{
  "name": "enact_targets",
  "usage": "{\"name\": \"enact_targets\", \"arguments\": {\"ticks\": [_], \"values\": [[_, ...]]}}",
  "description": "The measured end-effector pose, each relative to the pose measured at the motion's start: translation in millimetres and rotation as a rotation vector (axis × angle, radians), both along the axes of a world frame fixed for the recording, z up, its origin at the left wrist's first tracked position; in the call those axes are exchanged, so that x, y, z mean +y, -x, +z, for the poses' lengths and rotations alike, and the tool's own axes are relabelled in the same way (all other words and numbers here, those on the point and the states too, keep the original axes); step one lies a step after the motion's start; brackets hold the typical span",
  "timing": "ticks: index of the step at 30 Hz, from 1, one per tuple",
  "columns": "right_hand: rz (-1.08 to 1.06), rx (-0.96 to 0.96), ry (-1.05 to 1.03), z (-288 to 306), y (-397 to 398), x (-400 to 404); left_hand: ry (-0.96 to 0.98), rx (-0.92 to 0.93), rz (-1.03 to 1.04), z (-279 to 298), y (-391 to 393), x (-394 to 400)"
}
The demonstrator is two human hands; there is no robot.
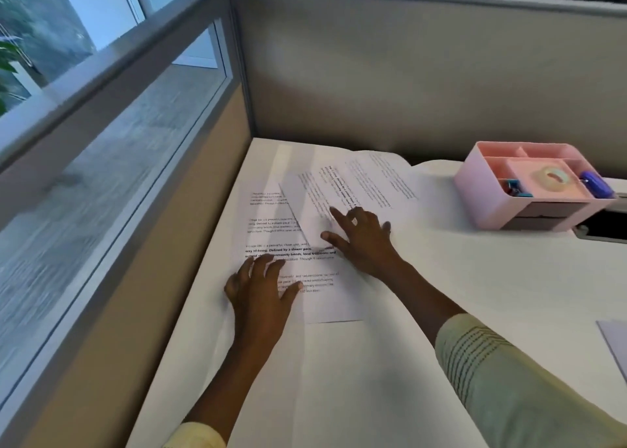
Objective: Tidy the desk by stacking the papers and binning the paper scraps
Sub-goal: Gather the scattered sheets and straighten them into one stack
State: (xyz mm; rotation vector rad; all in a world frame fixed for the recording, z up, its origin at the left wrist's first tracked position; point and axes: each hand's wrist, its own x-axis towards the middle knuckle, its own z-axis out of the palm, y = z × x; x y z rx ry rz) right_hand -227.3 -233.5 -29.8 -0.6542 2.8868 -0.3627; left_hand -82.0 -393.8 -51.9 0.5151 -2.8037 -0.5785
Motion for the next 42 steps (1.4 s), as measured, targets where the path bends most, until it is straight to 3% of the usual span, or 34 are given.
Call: {"name": "enact_targets", "arguments": {"ticks": [5,10,18,25,30,36,42], "values": [[0.041,0.007,0.128,-0.9,-28.8,33.3,0.029,0.005,0.243,11.0,-11.6,-4.8],[0.226,0.043,0.171,-10.4,-54.7,63.5,-0.293,-0.156,0.441,31.7,-3.8,-17.4],[0.355,-0.025,0.117,-13.6,-93.3,82.9,-0.606,-0.317,0.407,47.0,-0.2,-40.2],[0.369,-0.043,0.144,-13.4,-120.9,100.5,-0.481,-0.488,0.298,64.8,-17.1,-35.0],[0.405,-0.075,0.206,-14.4,-148.6,119.2,-0.534,-0.508,0.273,85.8,-39.1,-9.3],[0.041,-0.164,0.717,9.3,-165.9,154.6,-0.485,-0.295,0.170,113.0,-56.8,36.7],[-0.343,-0.206,0.942,42.1,-155.0,209.5,-0.524,-0.045,0.029,145.5,-63.1,95.0]]}}
